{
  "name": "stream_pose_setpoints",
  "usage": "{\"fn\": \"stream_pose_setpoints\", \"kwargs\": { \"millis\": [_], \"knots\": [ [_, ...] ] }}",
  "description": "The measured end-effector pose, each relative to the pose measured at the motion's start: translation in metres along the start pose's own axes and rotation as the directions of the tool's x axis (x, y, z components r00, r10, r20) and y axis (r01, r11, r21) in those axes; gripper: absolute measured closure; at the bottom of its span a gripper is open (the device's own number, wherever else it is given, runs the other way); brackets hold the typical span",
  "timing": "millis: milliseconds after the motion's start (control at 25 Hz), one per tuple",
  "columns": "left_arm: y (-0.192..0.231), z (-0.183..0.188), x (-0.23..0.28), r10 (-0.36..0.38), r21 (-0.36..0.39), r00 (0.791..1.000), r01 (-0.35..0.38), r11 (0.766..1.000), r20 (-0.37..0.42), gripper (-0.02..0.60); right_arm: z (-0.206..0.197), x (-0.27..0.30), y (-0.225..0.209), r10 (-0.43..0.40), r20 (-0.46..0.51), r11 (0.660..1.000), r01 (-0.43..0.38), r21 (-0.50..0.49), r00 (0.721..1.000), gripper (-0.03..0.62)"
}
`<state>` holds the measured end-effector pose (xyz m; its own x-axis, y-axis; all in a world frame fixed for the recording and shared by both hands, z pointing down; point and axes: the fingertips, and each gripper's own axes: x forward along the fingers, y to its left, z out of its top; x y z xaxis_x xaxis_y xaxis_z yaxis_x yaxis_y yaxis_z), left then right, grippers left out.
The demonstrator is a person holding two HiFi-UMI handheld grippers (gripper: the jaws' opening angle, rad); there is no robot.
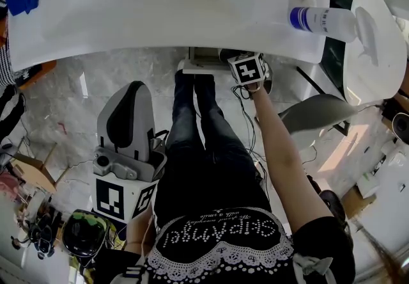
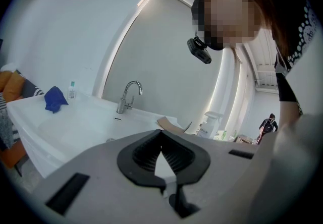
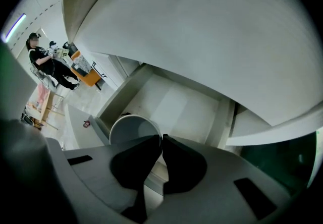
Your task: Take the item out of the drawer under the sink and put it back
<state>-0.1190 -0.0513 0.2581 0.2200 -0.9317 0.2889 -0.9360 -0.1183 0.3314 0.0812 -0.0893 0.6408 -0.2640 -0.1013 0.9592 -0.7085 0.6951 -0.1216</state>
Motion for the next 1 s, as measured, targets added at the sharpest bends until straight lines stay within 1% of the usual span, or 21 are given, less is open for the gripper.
{"fn": "stream_pose_setpoints", "kwargs": {
  "millis": [400, 680, 880, 1000],
  "knots": [
    [-0.006, 0.003, 0.0, -0.013, 0.004, 1.0, 0.013, 1.0, 0.016, 0.576, 0.003, -0.011, 0.001, 0.001, 0.024, 1.0, 0.0, -0.022, 1.0, 0.563],
    [-0.011, 0.013, -0.007, -0.023, 0.017, 0.999, 0.022, 1.0, 0.043, 0.577, 0.0, -0.027, 0.001, -0.009, 0.06, 1.0, 0.008, 0.01, 0.998, 0.563],
    [-0.016, 0.022, -0.012, -0.036, 0.03, 0.997, 0.034, 0.999, 0.066, 0.577, 0.004, -0.043, 0.0, -0.027, 0.116, 0.999, 0.024, 0.032, 0.993, 0.563],
    [-0.017, 0.027, -0.015, -0.037, 0.027, 0.996, 0.035, 0.999, 0.079, 0.577, 0.005, -0.056, 0.002, -0.029, 0.153, 0.998, 0.019, 0.066, 0.988, 0.563]
  ]
}}
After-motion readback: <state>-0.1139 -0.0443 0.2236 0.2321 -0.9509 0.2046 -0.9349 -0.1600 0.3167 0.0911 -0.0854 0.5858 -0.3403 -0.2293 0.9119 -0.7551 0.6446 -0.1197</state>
